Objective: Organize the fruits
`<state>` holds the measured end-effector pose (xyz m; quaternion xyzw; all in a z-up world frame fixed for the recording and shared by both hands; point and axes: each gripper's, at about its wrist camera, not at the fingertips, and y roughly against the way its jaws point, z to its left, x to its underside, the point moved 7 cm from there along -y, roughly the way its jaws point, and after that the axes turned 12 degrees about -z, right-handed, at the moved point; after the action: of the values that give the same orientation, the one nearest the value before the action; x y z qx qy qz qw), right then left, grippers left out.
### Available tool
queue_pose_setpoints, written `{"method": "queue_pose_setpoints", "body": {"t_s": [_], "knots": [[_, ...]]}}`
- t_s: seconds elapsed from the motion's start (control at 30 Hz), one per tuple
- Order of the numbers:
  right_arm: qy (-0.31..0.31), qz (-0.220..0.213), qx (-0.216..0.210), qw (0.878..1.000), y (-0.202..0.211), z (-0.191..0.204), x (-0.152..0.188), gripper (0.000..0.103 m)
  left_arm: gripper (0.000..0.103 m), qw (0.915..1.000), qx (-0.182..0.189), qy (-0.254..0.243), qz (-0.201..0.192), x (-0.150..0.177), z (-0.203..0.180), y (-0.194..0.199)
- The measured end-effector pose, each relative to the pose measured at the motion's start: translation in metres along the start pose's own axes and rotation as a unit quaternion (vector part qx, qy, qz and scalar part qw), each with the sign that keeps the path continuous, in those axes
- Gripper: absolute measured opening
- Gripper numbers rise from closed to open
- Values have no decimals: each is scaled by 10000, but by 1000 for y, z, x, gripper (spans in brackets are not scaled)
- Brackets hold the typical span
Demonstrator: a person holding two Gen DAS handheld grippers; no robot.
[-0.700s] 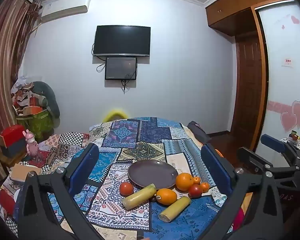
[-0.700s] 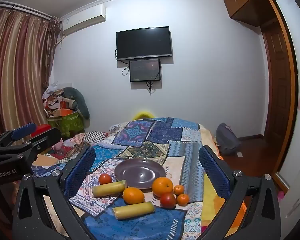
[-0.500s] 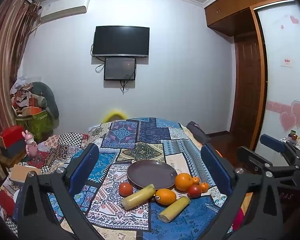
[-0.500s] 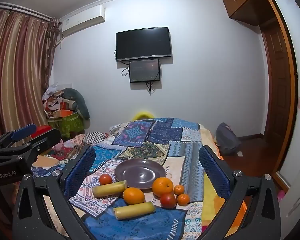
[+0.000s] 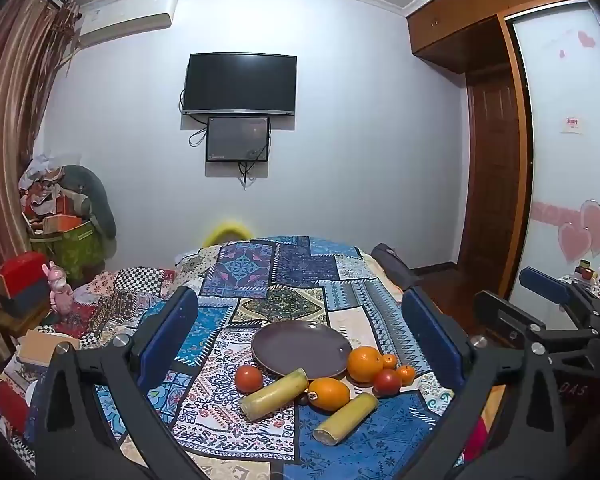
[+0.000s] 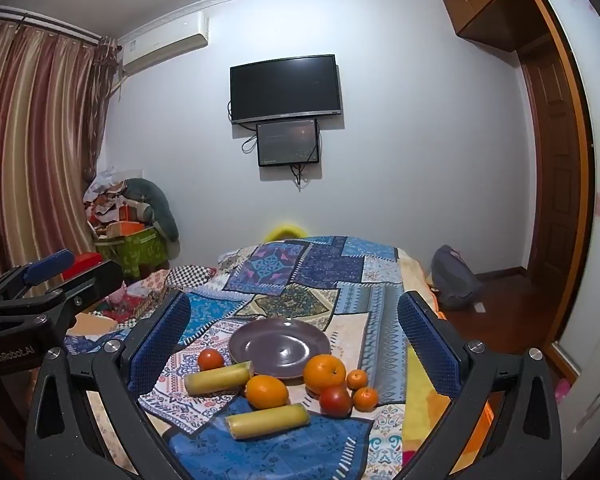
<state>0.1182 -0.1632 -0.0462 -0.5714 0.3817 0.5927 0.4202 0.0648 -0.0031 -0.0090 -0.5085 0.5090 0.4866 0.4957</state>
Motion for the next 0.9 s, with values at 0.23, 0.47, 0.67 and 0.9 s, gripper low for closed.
{"method": "queue_pose_setpoints", "body": {"t_s": [0.23,0.47,0.67,0.9], "knots": [[3,-24,3,10000,3,-2,-4,103,103,10000,-7,11,10,0,1,0],[43,-60,16,10000,5,-1,-7,103,103,10000,-8,40,2,1,2,0],[29,-43,13,10000,4,0,-4,103,103,10000,-10,38,-4,1,2,0],[19,-43,10,10000,3,1,-5,103,103,10000,-10,37,-6,1,3,0]]}}
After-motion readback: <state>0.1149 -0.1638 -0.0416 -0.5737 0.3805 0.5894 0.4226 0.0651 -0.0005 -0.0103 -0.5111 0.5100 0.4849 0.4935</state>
